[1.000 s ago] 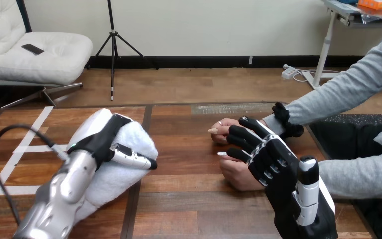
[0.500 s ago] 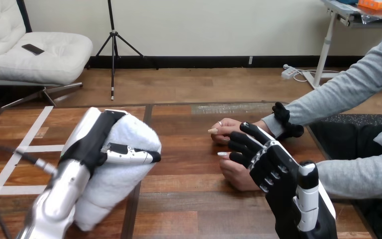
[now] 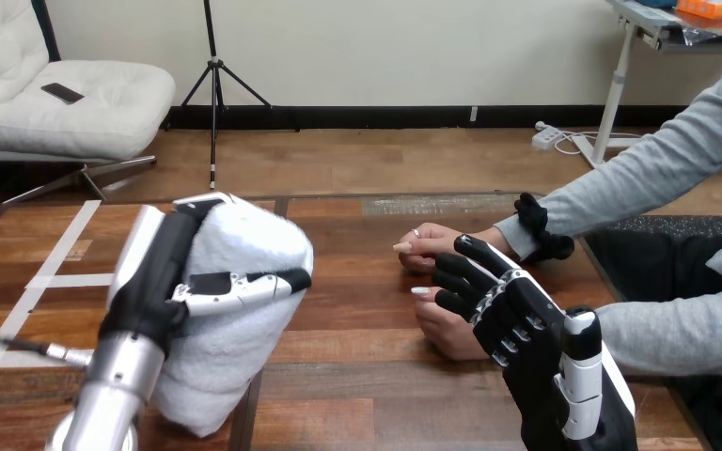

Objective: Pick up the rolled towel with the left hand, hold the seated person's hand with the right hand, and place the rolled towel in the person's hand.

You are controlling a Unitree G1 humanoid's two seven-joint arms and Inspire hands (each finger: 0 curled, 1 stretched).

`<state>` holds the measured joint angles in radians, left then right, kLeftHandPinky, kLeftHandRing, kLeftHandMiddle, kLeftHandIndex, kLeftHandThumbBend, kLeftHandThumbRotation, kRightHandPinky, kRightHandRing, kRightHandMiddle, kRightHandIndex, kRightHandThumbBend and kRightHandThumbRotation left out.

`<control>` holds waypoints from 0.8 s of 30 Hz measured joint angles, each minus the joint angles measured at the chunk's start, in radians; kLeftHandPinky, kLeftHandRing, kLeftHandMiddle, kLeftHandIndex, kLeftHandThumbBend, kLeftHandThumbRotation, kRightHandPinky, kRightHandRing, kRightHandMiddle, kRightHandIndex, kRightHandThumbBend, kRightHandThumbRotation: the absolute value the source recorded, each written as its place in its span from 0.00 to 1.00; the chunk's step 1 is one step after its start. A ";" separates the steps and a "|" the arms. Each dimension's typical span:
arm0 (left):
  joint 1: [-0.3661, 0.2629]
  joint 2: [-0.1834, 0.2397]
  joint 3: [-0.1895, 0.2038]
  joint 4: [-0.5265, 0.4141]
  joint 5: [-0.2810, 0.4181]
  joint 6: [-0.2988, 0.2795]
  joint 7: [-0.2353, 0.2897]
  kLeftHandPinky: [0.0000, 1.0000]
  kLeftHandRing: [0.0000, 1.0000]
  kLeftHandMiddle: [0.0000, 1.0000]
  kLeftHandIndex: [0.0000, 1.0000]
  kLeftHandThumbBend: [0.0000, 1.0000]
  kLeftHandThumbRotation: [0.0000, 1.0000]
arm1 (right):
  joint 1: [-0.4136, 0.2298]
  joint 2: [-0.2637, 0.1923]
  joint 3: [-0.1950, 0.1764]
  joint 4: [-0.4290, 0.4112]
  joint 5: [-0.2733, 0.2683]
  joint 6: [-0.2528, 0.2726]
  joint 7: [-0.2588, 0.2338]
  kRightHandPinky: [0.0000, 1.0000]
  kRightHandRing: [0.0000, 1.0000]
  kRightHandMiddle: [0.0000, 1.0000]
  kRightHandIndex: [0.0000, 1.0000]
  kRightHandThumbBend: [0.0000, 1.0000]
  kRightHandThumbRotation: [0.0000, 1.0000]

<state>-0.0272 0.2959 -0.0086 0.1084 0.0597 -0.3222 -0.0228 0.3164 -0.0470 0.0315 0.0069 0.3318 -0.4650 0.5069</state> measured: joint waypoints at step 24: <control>0.098 -0.147 0.054 -0.095 -0.126 -0.300 0.010 0.26 0.32 0.39 0.43 0.64 0.00 | -0.025 -0.037 -0.025 0.019 -0.039 -0.011 -0.010 0.88 0.88 0.87 0.88 0.84 1.00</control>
<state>0.0705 0.1485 0.0452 0.0131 -0.0663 -0.6225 -0.0123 0.2913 -0.0838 0.0064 0.0257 0.2929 -0.4765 0.4971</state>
